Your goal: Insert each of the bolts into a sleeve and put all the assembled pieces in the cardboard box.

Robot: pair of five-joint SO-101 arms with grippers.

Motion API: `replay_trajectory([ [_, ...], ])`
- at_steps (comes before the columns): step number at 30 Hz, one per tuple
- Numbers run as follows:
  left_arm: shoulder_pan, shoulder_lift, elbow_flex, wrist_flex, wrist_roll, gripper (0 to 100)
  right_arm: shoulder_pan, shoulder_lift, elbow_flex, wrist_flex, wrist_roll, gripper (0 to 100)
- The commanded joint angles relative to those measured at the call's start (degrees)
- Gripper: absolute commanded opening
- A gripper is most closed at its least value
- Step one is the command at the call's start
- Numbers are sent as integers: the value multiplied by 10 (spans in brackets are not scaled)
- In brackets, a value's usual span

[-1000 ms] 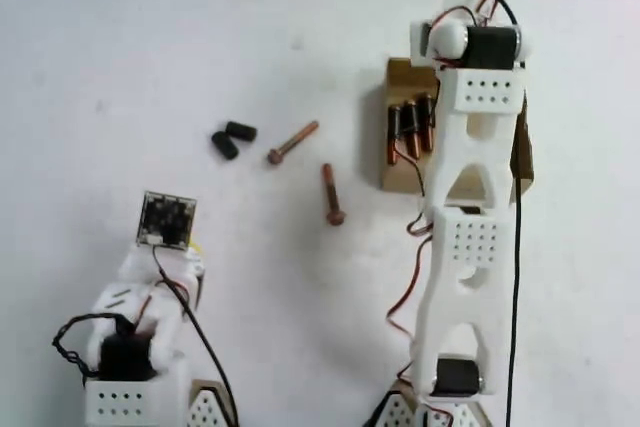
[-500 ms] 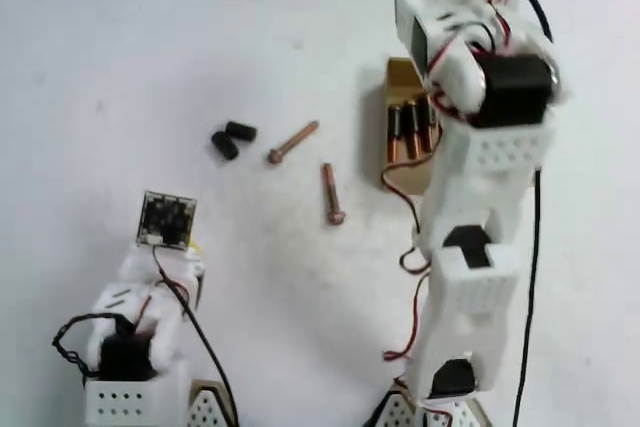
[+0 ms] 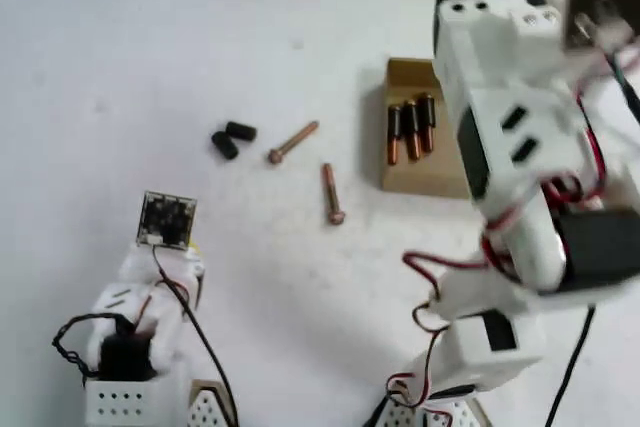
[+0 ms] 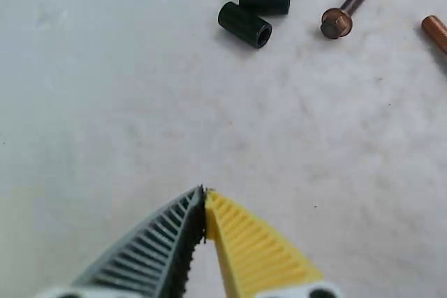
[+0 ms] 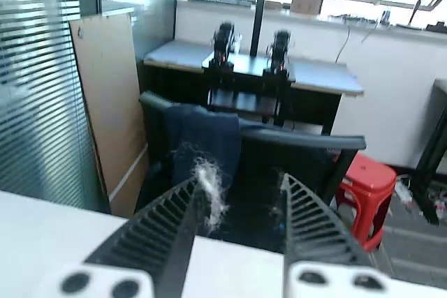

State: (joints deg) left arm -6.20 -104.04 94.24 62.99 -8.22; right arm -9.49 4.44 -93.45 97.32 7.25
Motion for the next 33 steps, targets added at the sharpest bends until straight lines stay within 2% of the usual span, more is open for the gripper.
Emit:
replay_trajectory([
  [1,-7,-7,-17,3,-4,22,-6,-44,-10,15,4,137],
  [21,-7,-7,-4,-9,-5,22,-2,-185,-10,15,5,137],
  [33,-7,-7,-4,-9,-5,22,-1,-195,7,15,7,137],
])
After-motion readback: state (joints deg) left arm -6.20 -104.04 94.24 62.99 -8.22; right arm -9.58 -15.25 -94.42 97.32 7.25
